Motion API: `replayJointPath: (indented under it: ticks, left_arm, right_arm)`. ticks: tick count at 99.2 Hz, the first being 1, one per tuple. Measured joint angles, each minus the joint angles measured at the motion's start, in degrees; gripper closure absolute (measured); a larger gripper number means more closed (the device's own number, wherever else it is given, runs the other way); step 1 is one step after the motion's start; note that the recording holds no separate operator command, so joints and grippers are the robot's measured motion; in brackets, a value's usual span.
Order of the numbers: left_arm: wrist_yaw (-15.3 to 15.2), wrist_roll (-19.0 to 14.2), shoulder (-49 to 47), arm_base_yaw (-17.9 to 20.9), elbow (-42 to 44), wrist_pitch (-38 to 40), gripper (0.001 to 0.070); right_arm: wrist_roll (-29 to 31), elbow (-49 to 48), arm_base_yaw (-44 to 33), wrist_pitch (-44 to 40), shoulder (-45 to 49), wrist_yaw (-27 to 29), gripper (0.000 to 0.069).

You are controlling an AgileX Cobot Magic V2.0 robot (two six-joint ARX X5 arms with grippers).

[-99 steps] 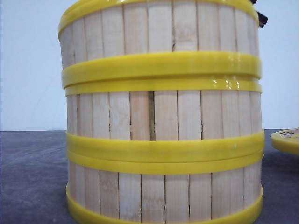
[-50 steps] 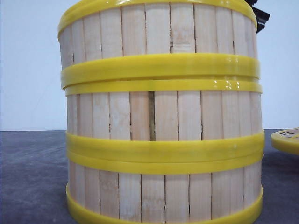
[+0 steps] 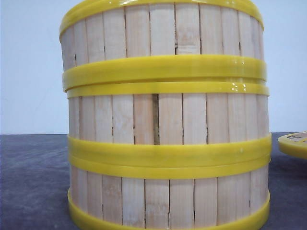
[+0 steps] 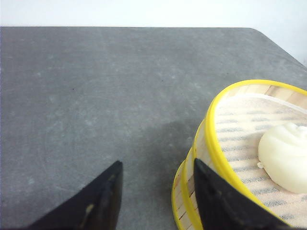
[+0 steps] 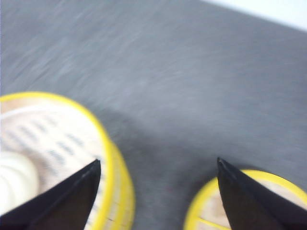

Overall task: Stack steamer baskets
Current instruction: 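Lower the basket onto the stack and open the right gripper, then grasp the woven bamboo lid at its yellow hub with the right gripper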

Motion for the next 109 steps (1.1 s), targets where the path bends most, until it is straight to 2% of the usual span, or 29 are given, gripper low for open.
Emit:
replayJointPath:
  ticks: [11, 22, 30, 44, 58, 75, 86, 96, 109]
  left_arm:
    - [0.0, 0.0, 0.0, 0.0, 0.0, 0.0, 0.0434]
    - [0.0, -0.02, 0.0, 0.0, 0.0, 0.0, 0.0434]
    - [0.02, 0.0, 0.0, 0.0, 0.0, 0.0, 0.0434]
    - [0.02, 0.0, 0.0, 0.0, 0.0, 0.02, 0.0434]
    - [0.02, -0.02, 0.0, 0.0, 0.0, 0.09, 0.0434]
    - [0.02, 0.0, 0.0, 0.0, 0.0, 0.09, 0.0434]
    - [0.04, 0.0, 0.0, 0.0, 0.0, 0.04, 0.0434]
    - [0.11, 0.0, 0.0, 0.0, 0.0, 0.04, 0.0434]
    - [0.13, 0.0, 0.0, 0.0, 0.0, 0.04, 0.0434]
  right_arm:
    - [1.46, 0.22, -3.17, -4.85, -3.8, 6.19, 0.0216]
    - [2.25, 0.22, -8.74, -9.77, -4.46, 7.41, 0.0216]
    - [2.27, 0.22, -12.98, -10.29, -3.23, 5.81, 0.0216]
    - [2.12, -0.17, -20.22, -10.16, 0.92, -1.18, 0.0232]
    - [1.88, -3.96, -25.4, -9.01, 4.81, -5.33, 0.0261]
    - [1.03, -13.44, -29.62, -4.0, 9.97, -7.04, 0.0304]
    - [0.98, -18.29, -31.41, -0.2, 12.35, -7.87, 0.0362]
    - [0.98, -20.0, -32.11, 2.93, 13.88, -7.43, 0.0412]
    - [0.98, -20.15, -32.11, 5.95, 15.04, -6.8, 0.0433]
